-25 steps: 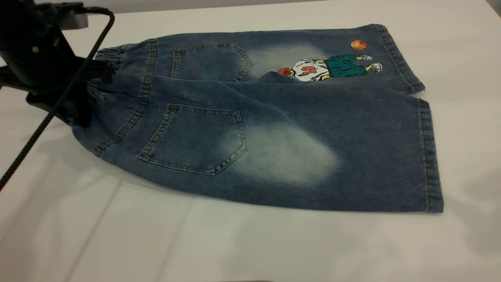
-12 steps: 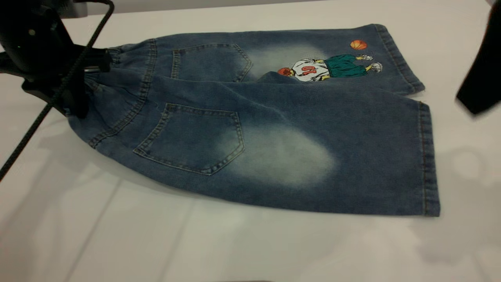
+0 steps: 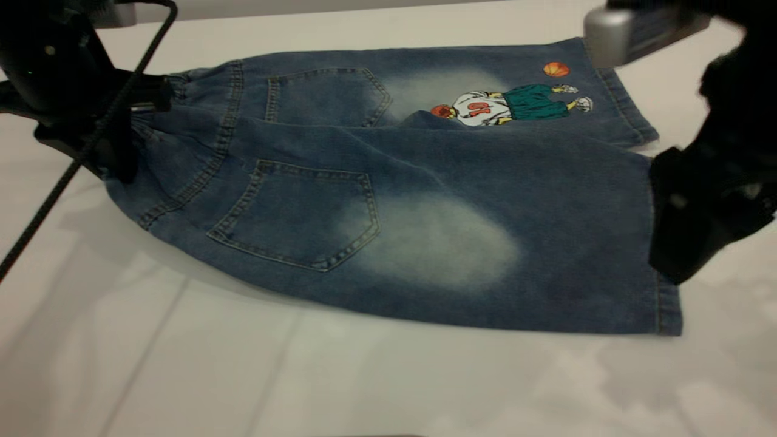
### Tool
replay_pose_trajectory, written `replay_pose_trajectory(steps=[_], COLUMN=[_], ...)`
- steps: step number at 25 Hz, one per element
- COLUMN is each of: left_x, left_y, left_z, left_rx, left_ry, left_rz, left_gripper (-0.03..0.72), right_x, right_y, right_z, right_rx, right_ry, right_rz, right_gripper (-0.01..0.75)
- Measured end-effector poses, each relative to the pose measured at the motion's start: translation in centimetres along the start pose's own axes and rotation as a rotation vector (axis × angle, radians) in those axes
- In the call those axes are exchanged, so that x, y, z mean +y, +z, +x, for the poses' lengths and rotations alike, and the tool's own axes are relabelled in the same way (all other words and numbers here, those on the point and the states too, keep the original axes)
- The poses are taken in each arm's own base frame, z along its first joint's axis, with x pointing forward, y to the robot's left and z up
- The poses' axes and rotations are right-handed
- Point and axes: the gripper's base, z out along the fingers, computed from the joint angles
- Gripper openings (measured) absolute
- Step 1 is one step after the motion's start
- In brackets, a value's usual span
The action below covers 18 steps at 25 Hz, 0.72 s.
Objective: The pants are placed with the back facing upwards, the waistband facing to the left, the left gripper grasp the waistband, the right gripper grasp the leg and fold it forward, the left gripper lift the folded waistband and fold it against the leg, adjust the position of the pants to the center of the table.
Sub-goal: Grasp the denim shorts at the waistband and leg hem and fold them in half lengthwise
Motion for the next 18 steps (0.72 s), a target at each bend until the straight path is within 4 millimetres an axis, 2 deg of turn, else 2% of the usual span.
replay_pose_trajectory(steps=[18], left_x=[0.0], left_y=[0.0], left_z=[0.0], left_rx=[-0.002], left_ry=[0.002], left_rz=[0.000], left_gripper=[0.085], right_x=[-1.2], right_y=[6.8], right_z=[-1.0], right_rx=[0.070], right_ry=[0.008], right_rz=[0.031], right_gripper=[0.531])
